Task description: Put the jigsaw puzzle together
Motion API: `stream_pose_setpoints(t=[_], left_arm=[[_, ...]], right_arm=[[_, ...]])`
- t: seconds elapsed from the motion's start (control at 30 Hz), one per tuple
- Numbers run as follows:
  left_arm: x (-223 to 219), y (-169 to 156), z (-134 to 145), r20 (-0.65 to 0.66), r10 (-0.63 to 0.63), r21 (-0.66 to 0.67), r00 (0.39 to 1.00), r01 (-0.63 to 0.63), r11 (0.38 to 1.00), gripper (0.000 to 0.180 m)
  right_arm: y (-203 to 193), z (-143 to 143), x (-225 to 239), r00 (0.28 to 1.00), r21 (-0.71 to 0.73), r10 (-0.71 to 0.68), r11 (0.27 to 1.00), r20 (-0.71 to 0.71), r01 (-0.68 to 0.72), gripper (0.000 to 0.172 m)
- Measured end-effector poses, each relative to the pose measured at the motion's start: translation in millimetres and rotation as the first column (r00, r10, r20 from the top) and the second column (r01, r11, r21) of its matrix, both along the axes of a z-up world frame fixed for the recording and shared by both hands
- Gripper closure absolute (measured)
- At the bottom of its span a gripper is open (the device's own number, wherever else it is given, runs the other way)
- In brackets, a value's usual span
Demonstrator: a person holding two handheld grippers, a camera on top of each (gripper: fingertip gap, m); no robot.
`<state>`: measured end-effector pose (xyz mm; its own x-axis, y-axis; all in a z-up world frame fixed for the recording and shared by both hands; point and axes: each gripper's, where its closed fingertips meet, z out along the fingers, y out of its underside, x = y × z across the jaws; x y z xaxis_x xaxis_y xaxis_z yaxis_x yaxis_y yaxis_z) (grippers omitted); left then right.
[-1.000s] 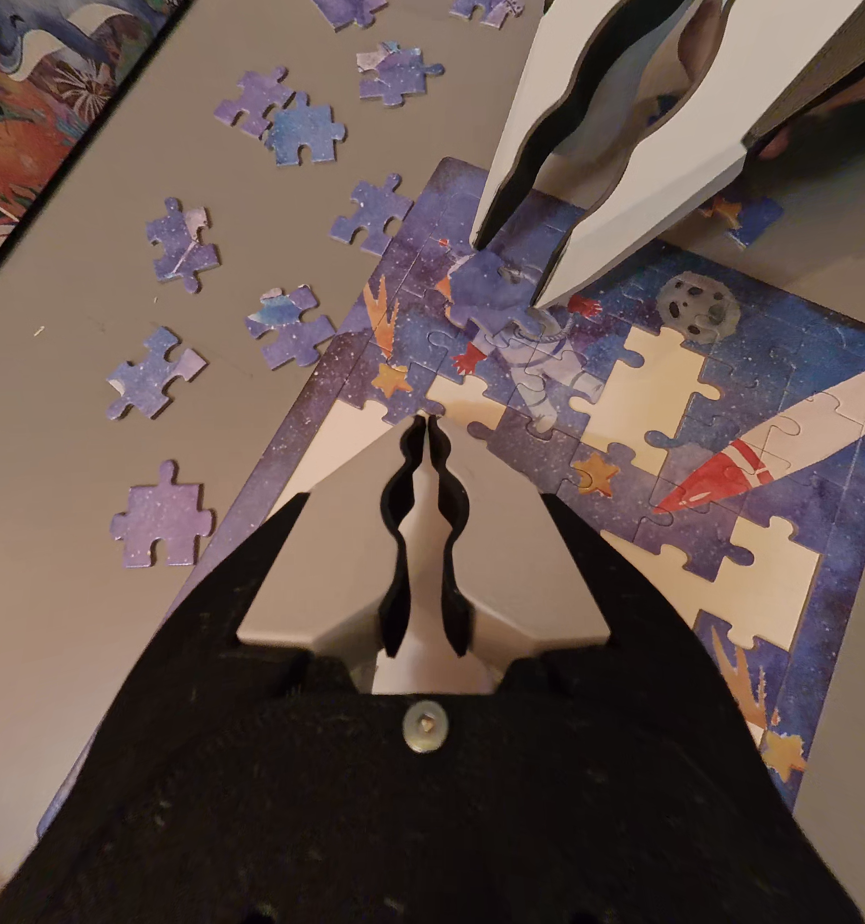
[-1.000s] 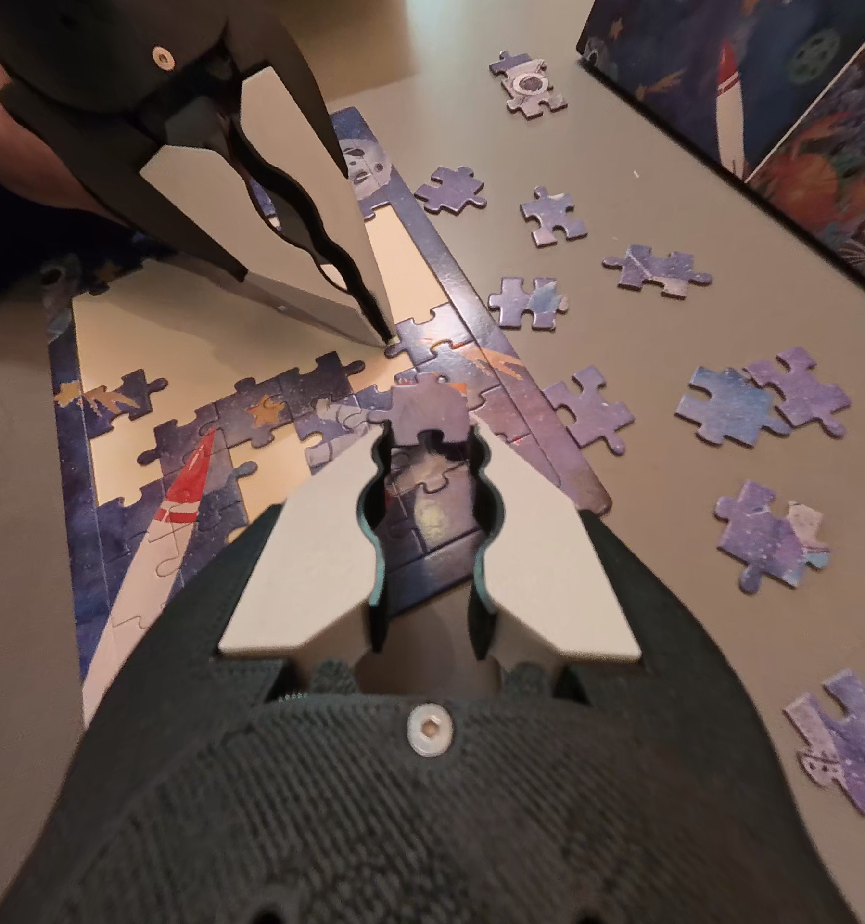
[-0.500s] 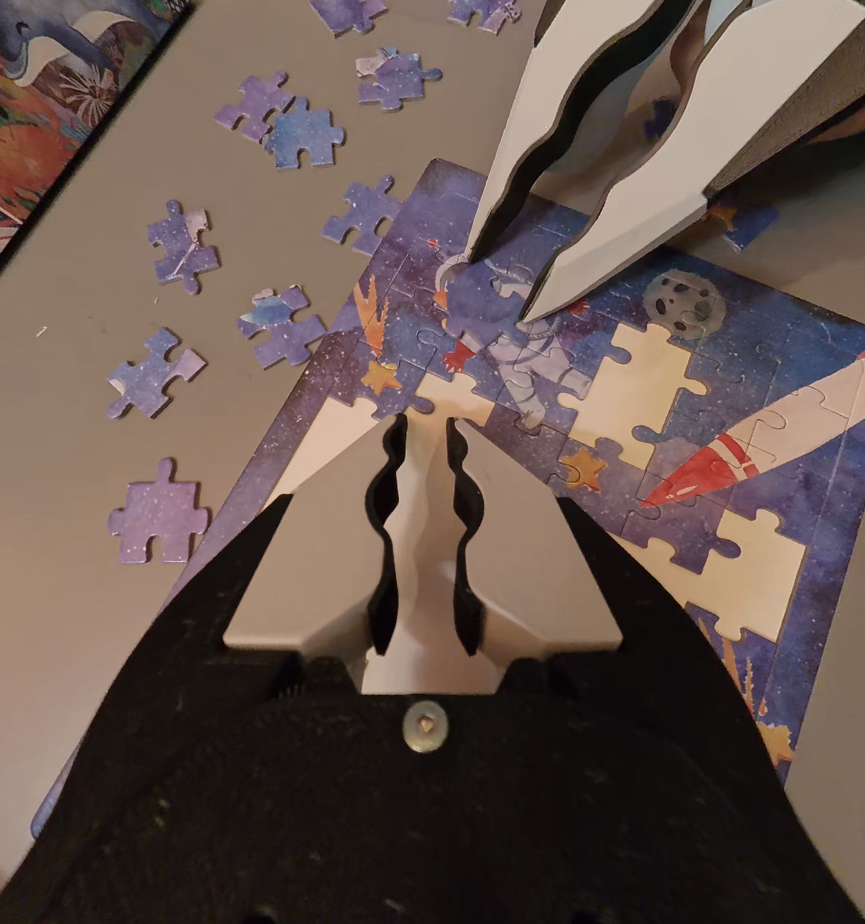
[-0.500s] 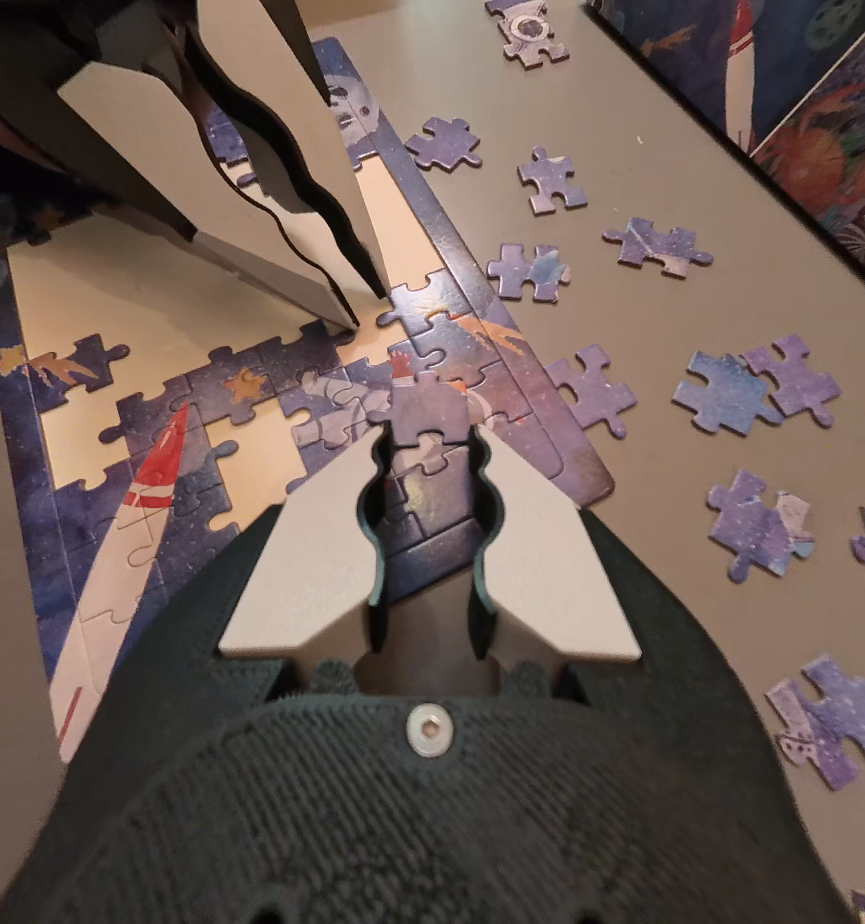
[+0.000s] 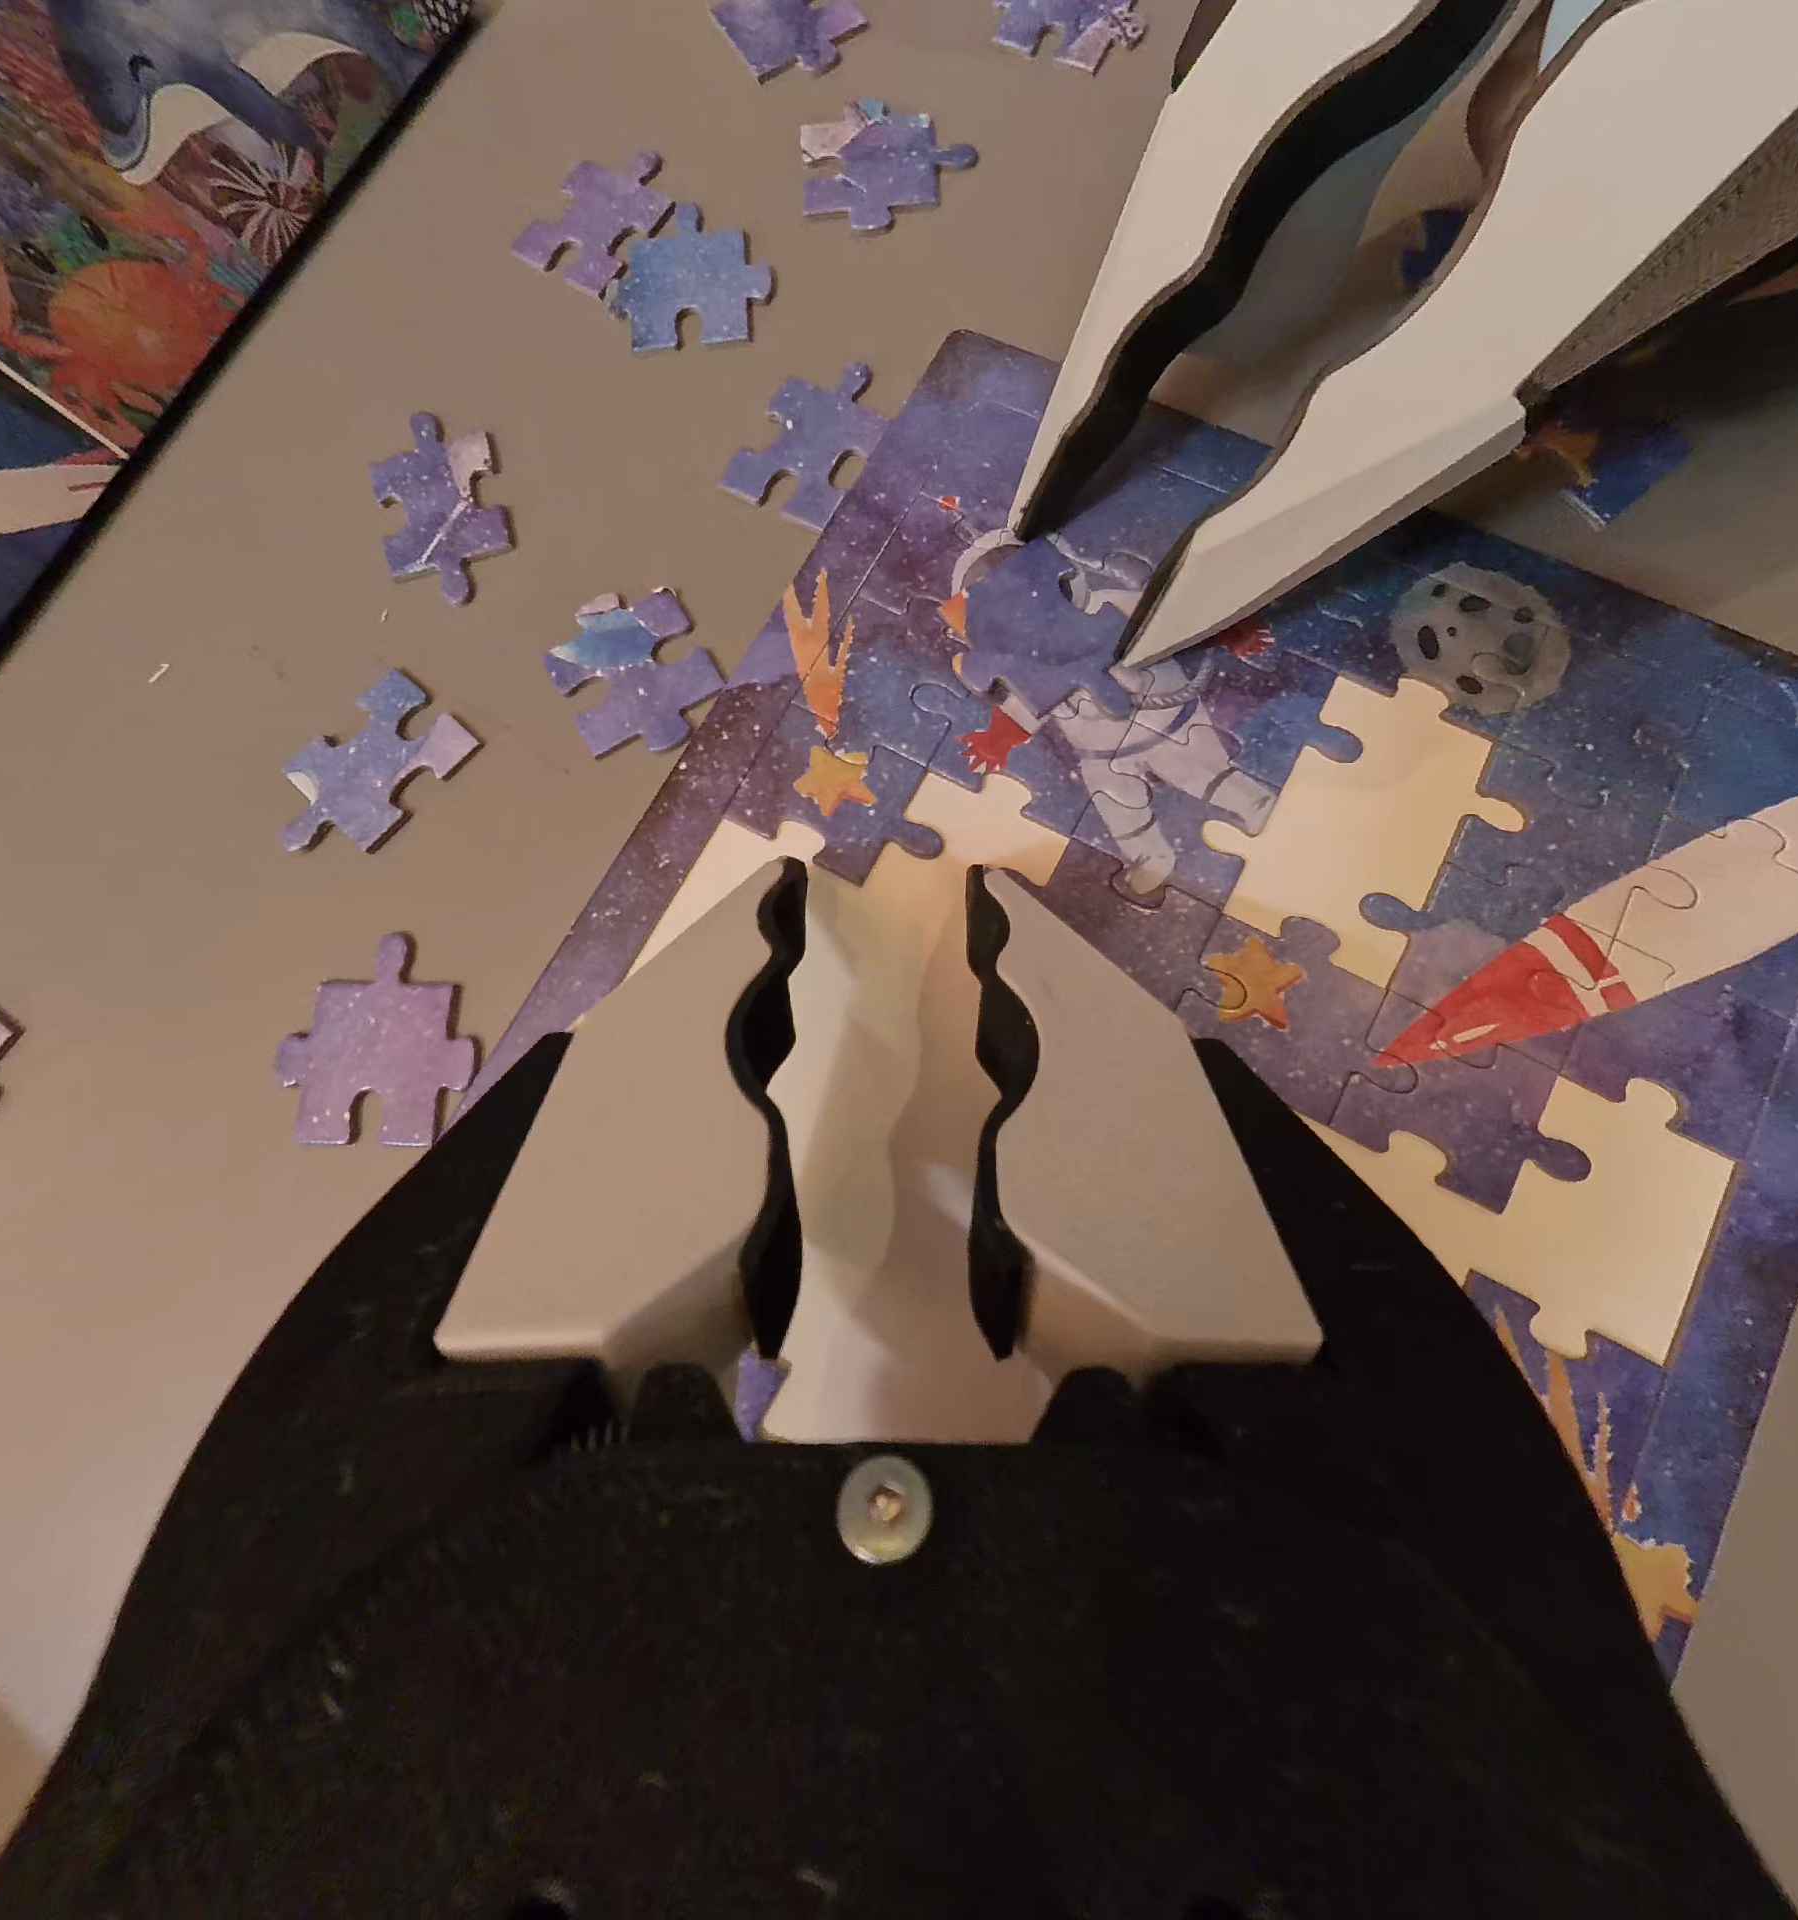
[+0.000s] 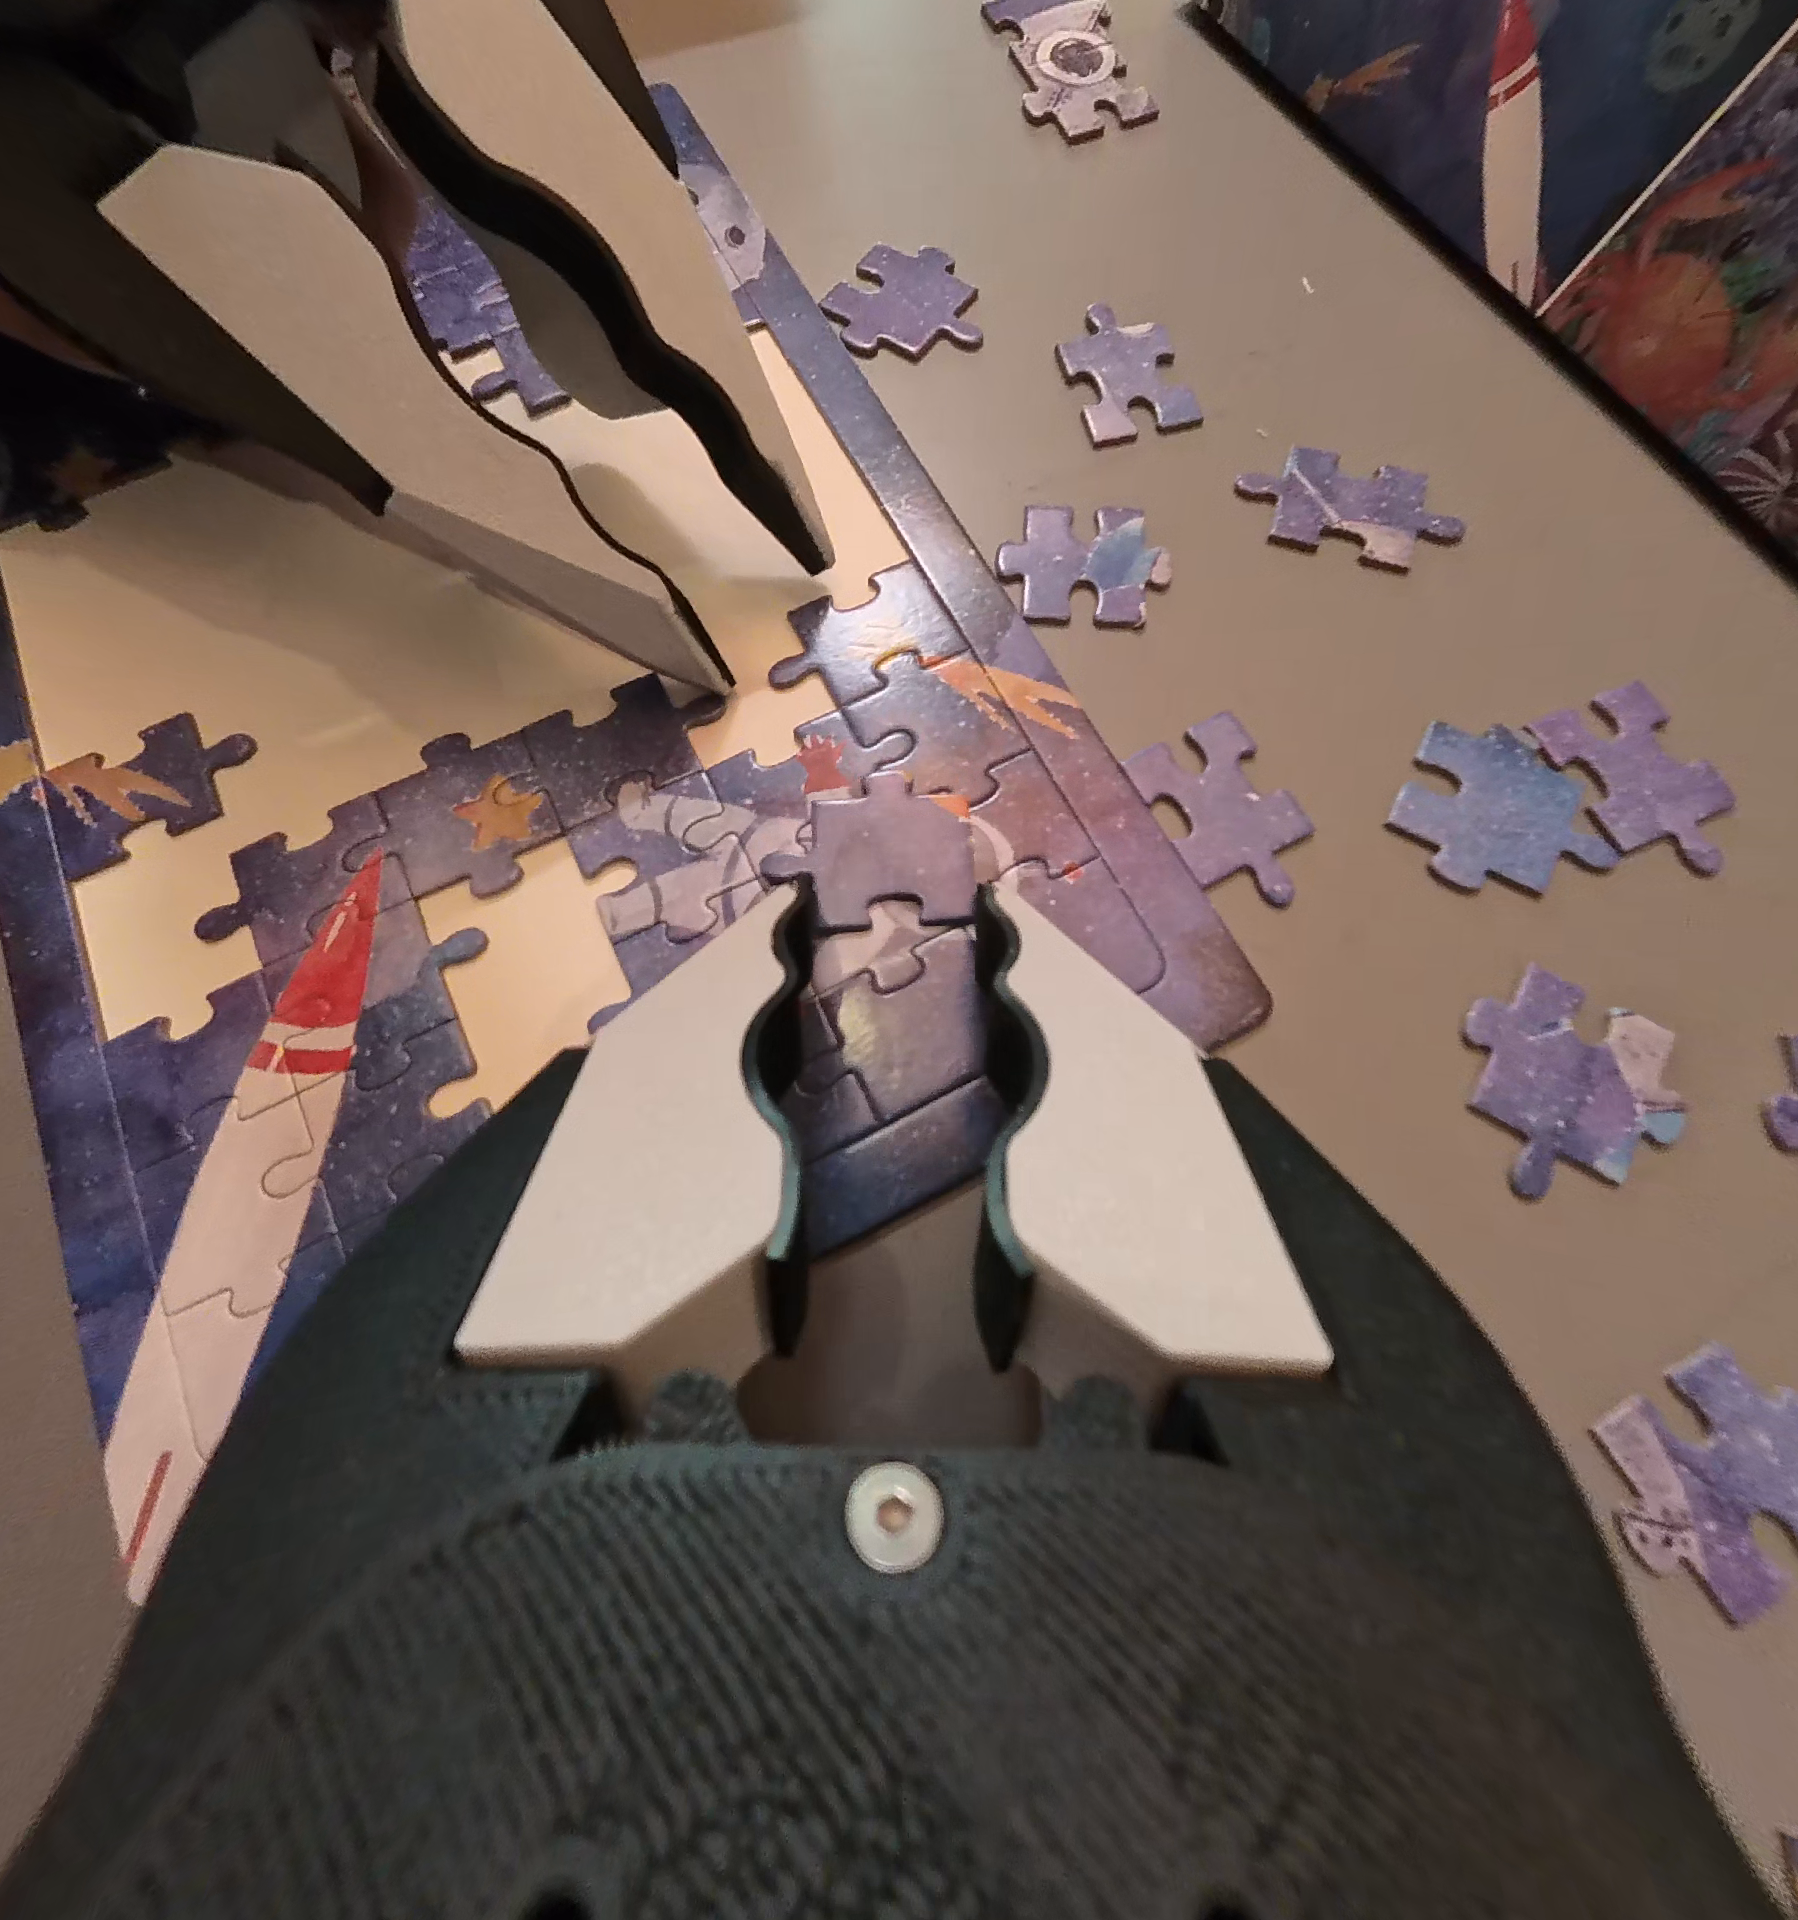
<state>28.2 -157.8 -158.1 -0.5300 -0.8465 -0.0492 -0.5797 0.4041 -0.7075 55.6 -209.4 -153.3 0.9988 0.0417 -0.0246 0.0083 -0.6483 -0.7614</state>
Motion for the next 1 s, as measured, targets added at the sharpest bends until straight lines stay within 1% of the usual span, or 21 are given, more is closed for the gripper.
stream_pose_setpoints(t=[0.47,0.8,0.9,1.0], left_arm=[[0.2,0.4,-0.2,0.001,0.003,0.003,1.0,-0.003,1.0,0.15],[2.4,2.5,0.0,0.007,0.02,0.01,1.0,-0.02,1.0,0.145],[4.0,4.4,3.0,0.034,0.027,0.022,0.999,-0.027,0.999,0.145],[7.9,11.2,14.8,0.093,0.061,-0.001,0.994,-0.061,0.998,0.145]], right_arm=[[1.3,0.4,1.1,0.999,0.004,-0.022,1.0,-0.027,0.023,0.142],[1.2,0.3,0.9,0.999,0.004,-0.023,1.0,-0.03,0.023,0.142],[1.1,0.4,0.7,0.999,0.005,-0.022,1.0,-0.027,0.022,0.142],[1.0,0.9,0.1,0.999,0.007,-0.019,1.0,-0.027,0.019,0.142]])
